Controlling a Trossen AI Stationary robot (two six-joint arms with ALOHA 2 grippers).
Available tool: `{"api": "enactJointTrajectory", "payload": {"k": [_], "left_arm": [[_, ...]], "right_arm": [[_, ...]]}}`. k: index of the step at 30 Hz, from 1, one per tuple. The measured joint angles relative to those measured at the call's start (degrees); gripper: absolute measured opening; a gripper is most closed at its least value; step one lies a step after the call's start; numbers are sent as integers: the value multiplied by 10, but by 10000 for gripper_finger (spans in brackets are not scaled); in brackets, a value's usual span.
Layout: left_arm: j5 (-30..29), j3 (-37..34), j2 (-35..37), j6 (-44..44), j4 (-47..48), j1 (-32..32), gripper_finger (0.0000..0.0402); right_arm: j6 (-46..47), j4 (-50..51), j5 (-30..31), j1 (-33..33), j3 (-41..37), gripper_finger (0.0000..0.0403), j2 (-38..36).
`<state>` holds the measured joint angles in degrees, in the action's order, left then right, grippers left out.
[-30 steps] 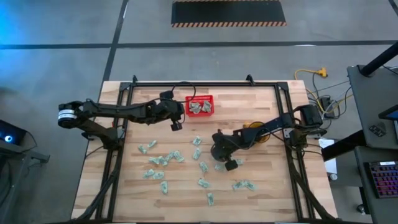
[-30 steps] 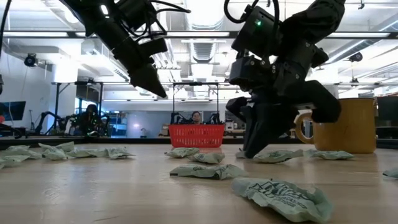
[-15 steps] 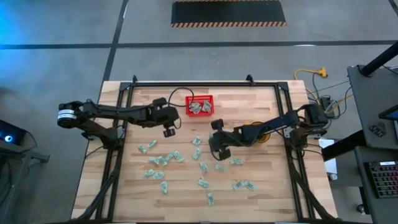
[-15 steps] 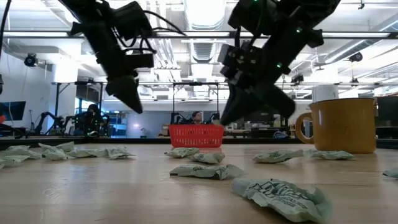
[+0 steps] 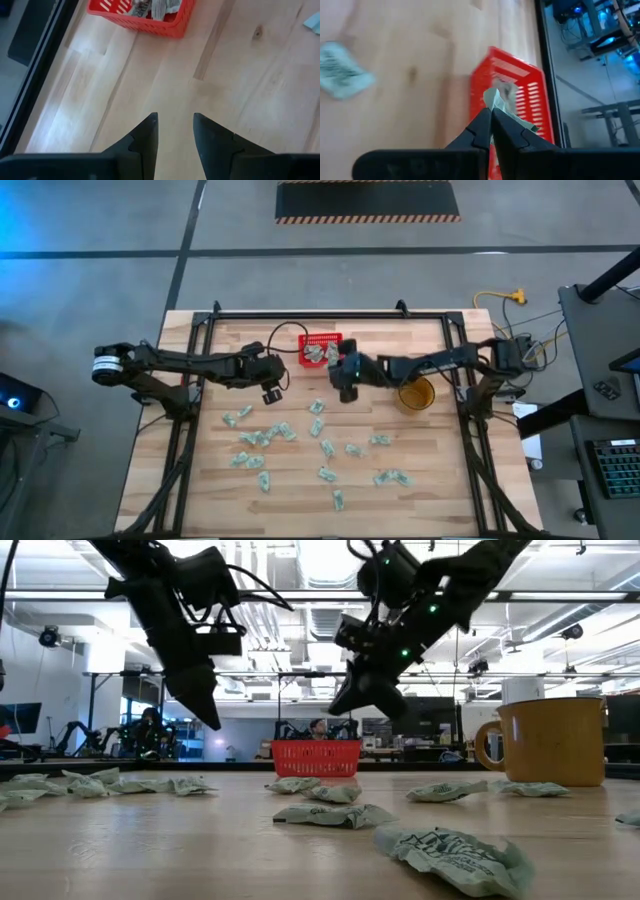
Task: Pick and place Stevia / Truvia into bins
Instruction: Put the white stevia packet into the red bin
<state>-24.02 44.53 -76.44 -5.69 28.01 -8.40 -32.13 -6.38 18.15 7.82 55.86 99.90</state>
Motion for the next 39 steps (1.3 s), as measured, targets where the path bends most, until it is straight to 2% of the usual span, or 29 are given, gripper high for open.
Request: {"api": "enactJointTrajectory", "payload": {"k": [3,6,10,13,18,25,39], "left_arm": [[0,0,0,0,0,0,107],[0,0,0,5,0,0,107],[0,0,0,12,-1,0,107],[0,0,0,16,-4,0,107],[0,0,0,18,-8,0,107],[0,1,0,21,-28,0,107],[0,-14,0,15,-31,0,107]], "right_arm": [[0,-26,-29,38,0,9,0],[9,-61,-92,77,0,9,0],[65,-117,-189,123,0,9,0],[126,-143,-224,148,0,9,0],[177,-148,-229,163,0,9,0],[193,-149,-232,161,0,14,2],[197,-137,-231,161,-1,117,7]]}}
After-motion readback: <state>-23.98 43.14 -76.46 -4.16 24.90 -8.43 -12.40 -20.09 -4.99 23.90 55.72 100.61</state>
